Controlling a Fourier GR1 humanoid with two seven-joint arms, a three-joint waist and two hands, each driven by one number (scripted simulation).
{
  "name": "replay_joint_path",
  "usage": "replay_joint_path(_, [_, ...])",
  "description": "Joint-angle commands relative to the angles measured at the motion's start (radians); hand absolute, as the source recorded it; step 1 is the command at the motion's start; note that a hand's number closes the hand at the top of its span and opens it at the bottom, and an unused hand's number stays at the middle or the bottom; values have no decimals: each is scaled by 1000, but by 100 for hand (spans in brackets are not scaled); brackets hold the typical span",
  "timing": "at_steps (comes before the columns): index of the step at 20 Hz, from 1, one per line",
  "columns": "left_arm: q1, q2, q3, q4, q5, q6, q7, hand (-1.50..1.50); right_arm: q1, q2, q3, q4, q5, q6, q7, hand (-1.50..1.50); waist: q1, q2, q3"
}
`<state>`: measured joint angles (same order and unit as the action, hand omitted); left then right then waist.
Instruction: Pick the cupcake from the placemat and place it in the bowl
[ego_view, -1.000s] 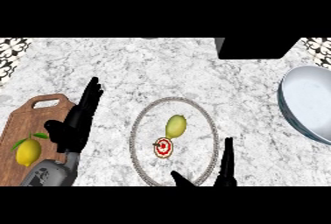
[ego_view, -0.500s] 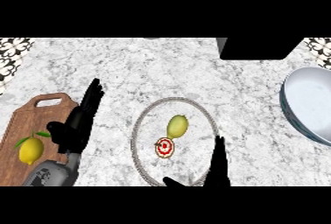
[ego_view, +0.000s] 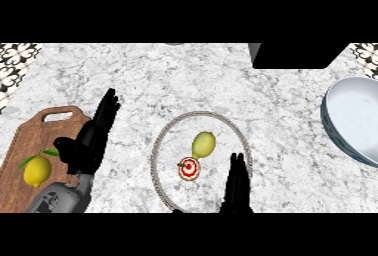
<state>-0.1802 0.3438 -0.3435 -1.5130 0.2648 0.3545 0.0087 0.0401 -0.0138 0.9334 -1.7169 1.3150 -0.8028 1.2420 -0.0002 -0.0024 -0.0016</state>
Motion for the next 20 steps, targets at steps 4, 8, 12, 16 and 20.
replay_joint_path(4, [-15, -24, 13, 32, -7, -10, -19, 0, -31, 13, 74, -46, 43, -85, 246, -150, -4, 1, 1])
replay_joint_path(8, [-33, -39, 8, 17, -20, 13, 16, 0, -32, 13, 41, -39, 30, -134, 237, -150, -3, 0, 1])
replay_joint_path(12, [-34, -28, 22, 27, -1, -30, 17, 0, -34, 13, 56, 22, -10, -201, 215, -150, 1, 3, 2])
replay_joint_path(16, [-9, -21, 20, -3, -12, -33, 13, 0, -87, 13, 8, 89, -62, -273, 199, -150, 13, 4, 2])
replay_joint_path(20, [-21, -70, -5, 31, -43, -5, 5, 0, -149, 13, -8, 160, -100, -315, 197, -150, 11, 6, 2])
